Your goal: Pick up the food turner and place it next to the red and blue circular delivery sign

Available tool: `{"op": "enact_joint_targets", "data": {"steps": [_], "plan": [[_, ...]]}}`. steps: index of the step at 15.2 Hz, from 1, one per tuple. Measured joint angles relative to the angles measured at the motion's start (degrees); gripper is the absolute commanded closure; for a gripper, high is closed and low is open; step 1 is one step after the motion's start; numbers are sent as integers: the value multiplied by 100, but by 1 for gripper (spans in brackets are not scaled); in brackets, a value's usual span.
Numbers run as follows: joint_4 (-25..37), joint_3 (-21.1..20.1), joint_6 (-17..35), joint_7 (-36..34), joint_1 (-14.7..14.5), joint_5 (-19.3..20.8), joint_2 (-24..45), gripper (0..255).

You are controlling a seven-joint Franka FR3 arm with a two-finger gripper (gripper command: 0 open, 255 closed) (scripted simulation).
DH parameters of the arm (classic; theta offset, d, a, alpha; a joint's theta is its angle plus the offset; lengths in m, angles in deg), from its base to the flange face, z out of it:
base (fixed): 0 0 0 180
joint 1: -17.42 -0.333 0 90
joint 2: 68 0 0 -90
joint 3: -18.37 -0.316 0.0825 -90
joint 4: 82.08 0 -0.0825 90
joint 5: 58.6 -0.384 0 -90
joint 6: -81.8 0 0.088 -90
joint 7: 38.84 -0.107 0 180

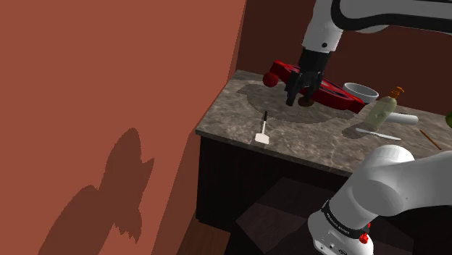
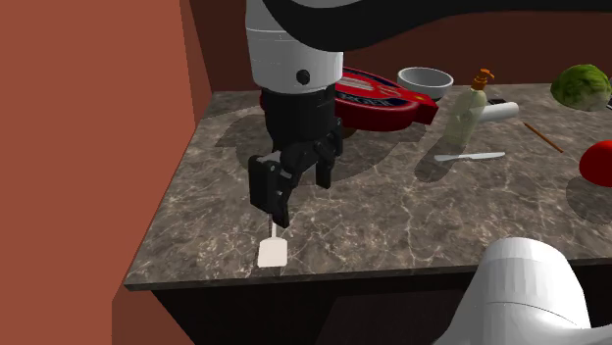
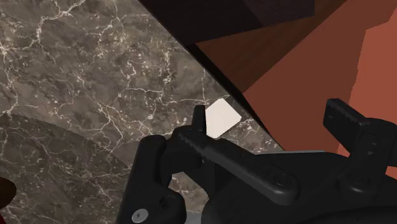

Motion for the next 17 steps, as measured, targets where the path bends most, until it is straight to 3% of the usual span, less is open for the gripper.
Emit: {"op": "enact_joint_targets", "data": {"steps": [2, 17], "plan": [[-31, -25, 88, -87, 33, -8, 41, 0], [-582, -426, 3177, -2668, 1175, 233, 2059, 0]]}}
